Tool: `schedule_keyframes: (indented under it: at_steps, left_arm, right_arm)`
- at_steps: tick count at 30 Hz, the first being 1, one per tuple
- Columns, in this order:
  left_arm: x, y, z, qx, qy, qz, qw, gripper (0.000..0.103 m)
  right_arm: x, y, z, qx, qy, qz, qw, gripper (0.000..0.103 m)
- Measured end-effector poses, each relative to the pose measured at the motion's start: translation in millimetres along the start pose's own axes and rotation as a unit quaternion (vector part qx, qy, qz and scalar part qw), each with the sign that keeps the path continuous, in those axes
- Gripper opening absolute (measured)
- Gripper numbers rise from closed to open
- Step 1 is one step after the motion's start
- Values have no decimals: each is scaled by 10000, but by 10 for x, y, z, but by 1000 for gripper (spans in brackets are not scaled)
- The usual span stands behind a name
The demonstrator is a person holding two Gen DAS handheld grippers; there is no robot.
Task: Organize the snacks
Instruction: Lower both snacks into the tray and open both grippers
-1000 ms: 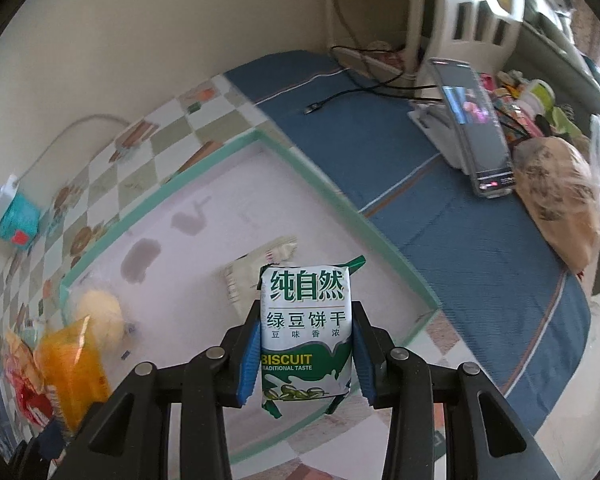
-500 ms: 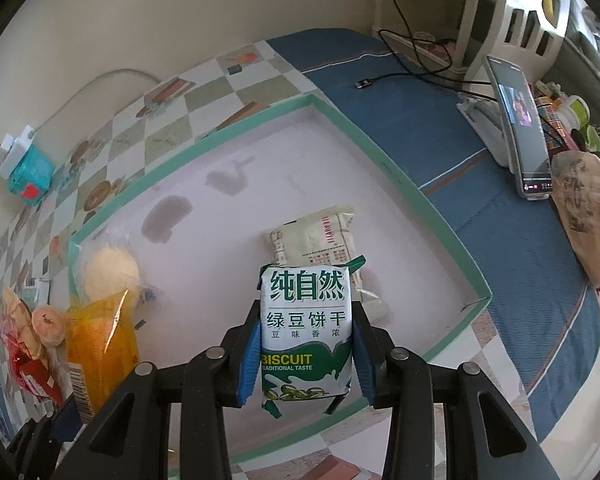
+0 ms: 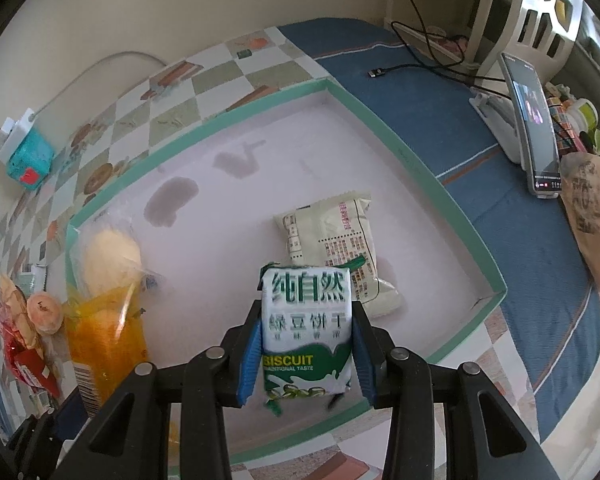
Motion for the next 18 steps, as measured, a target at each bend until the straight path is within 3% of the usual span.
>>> schedule_keyframes:
  at_steps: [6, 9, 11, 13, 18]
  left_arm:
    - [-9, 37, 7, 8, 35, -14, 10000, 56]
    - [-21, 87, 12, 10, 29, -61, 10000, 57]
    - [-27, 131, 27, 3, 36, -109, 9999, 64]
    - [-36, 178, 46, -14, 63, -169, 9998, 73]
    - [-73, 278, 130, -52, 142, -307, 9994, 73]
  right_arm:
    - [-1, 29, -2, -28, -49, -13, 10000, 46]
    - [-11, 86, 1, -38, -55, -86, 9999, 54]
    - [-25, 150, -1, -57, -68, -170, 9998, 63]
    - [-43, 227, -10, -129, -115, -270, 9995, 63]
    - [-69, 338, -26, -100, -154, -416, 9990, 66]
Point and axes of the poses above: each gripper's, at about its wrist camera, not at the fingertips, and y roughly against the way its jaws point, z to its left, x to its underside, the point moved 3 cm from there along -y, roughly the way its jaws point, and after that the axes turned 2 degrees about y, right-handed, at the moved point
